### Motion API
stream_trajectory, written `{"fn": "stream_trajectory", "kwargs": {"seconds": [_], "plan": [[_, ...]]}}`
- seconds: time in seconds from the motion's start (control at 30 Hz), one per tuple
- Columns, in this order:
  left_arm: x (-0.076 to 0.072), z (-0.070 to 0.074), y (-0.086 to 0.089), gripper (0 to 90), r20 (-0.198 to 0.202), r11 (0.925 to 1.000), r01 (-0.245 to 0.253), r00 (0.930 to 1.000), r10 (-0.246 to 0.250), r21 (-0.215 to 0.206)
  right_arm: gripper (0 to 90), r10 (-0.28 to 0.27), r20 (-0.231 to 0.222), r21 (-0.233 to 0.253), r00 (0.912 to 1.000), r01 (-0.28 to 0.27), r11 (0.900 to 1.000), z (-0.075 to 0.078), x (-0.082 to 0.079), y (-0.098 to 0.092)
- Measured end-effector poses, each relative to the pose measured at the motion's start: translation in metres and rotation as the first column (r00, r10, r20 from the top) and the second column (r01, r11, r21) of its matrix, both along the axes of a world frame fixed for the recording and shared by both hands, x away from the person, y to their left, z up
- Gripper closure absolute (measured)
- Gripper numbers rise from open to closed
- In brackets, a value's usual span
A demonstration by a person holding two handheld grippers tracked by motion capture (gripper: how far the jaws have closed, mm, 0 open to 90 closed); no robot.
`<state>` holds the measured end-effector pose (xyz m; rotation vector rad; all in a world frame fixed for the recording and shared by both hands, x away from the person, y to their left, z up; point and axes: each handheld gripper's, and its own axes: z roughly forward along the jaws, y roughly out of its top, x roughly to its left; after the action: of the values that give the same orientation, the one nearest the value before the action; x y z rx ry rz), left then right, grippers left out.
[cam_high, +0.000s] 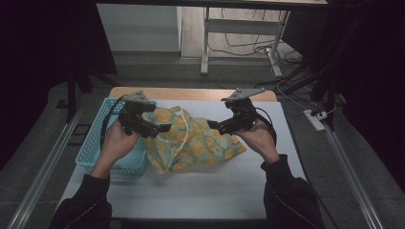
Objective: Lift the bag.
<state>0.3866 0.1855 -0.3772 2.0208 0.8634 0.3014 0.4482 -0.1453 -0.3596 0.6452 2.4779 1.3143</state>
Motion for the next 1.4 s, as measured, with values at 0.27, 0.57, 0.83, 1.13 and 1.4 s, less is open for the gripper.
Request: {"fn": "stream_trajectory", "kwargs": {"seconds": [0.27,0.57,0.83,1.13,1.4], "plan": [[-0.017,-0.02,0.007,0.0,-0.002,0.9998,-0.017,0.9999,0.017,-0.01,0.0,-0.012,0.001,0.014,0.9999,0.012,1.0,-0.019,-0.008,-0.005],[-0.029,-0.043,0.008,0.0,-0.018,0.999,-0.034,0.9993,0.033,-0.03,0.0,-0.006,-0.013,0.018,0.9999,0.006,1.0,-0.04,-0.019,-0.007],[-0.043,-0.057,0.01,0.0,-0.015,0.9963,-0.035,0.9993,0.034,-0.078,0.0,-0.015,-0.026,0.014,0.9995,0.016,1.0,-0.056,-0.023,-0.017],[-0.057,-0.068,0.015,0.0,-0.01,0.9956,-0.055,0.9985,0.054,-0.076,0.0,-0.023,-0.034,0.002,0.9992,0.023,1.0,-0.066,-0.031,-0.025],[-0.069,-0.072,0.015,0.0,-0.016,0.9955,-0.058,0.9982,0.057,-0.075,0.0,-0.021,-0.025,-0.008,0.9995,0.021,1.0,-0.07,-0.042,-0.03]]}}
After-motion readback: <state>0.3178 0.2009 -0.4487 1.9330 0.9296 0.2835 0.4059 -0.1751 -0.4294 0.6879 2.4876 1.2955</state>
